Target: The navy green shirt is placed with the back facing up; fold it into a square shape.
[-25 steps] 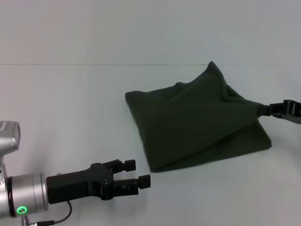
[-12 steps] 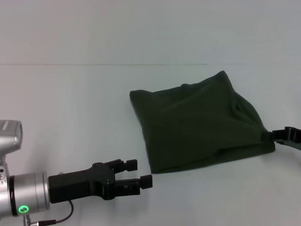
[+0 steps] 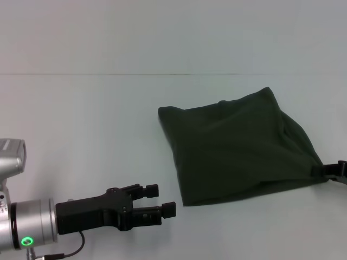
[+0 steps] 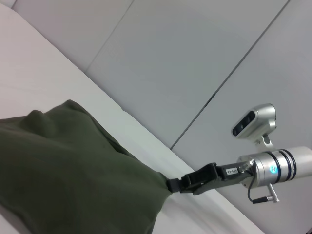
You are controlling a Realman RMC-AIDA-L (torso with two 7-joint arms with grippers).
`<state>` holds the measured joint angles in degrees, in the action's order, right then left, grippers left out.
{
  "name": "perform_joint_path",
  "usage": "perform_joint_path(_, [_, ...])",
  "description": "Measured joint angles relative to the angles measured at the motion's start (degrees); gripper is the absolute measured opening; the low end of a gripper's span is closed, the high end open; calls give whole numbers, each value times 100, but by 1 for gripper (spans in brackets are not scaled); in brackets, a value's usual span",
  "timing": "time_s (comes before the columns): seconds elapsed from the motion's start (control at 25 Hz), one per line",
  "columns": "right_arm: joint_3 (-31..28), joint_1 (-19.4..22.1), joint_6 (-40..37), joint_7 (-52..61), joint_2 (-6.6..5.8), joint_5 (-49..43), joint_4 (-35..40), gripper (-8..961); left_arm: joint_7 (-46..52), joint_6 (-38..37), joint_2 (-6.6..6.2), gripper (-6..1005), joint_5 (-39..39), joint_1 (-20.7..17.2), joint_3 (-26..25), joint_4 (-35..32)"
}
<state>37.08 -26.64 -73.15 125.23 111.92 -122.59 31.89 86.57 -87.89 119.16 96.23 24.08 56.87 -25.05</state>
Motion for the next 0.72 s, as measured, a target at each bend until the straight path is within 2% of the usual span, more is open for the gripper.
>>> perform_joint_path(0.32, [15,101,-275,-134,9,-2,-8,41,9,0,15,933,0,0,-1,-14])
perform_joint_path(0.72, [36,162,-595,-264,20,-2,-7,93,9,0,18,933,0,2,-10,-18])
